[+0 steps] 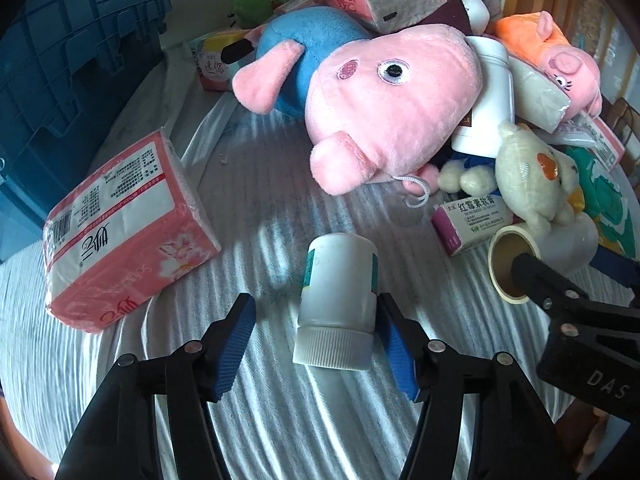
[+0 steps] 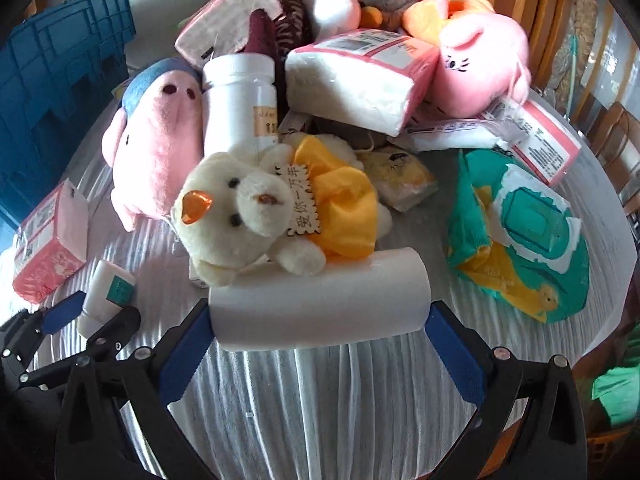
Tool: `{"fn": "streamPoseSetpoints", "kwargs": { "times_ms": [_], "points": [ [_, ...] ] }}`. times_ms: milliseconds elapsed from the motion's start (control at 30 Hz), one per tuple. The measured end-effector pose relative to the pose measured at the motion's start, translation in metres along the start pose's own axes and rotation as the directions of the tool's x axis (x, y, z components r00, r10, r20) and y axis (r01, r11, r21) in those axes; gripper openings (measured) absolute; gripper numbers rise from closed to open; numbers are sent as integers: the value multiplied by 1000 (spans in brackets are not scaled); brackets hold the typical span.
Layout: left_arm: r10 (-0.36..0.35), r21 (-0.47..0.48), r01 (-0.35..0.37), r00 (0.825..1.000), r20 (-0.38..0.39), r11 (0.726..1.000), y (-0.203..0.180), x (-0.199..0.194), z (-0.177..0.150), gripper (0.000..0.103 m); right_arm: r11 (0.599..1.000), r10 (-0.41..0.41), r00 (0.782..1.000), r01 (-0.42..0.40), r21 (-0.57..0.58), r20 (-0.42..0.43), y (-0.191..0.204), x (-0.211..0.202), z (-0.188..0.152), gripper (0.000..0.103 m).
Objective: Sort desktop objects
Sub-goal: 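Grasp the small white bottle with the left tool while the right tool grasps the paper towel roll, then carry the white bottle and paper roll over the blue crate with both tools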
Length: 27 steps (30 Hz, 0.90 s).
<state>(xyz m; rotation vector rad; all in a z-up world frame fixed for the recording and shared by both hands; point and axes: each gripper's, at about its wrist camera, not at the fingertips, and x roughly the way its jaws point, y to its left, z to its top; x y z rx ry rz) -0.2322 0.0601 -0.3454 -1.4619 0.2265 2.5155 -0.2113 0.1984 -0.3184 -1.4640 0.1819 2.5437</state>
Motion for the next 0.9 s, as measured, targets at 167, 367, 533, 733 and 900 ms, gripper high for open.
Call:
{"fn": "streamPoseSetpoints", "kwargs": {
  "times_ms": [167,367,533,733,900],
  "points": [
    [-3,28,3,1000,7,1000,-9,-2,-5,34,992,101,995,-100,74,-7,-15,0,-5,103],
    [29,-3,-29,999,20,1000,-5,-11,-13,34,977,207,978,-206,54,-9,-12,-13,0,103],
    [58,-35,-57,997,45,998,0,-30,-19,34,978,206,978,-206,-14,-9,0,-21,2,103],
    [80,-67,-75,993,90,995,3,-68,-22,34,972,223,974,-219,-80,36,3,-54,1,103],
    [104,-102,-90,984,142,991,36,-116,7,34,961,255,961,-239,-139,107,9,-93,14,103]
  ]
}}
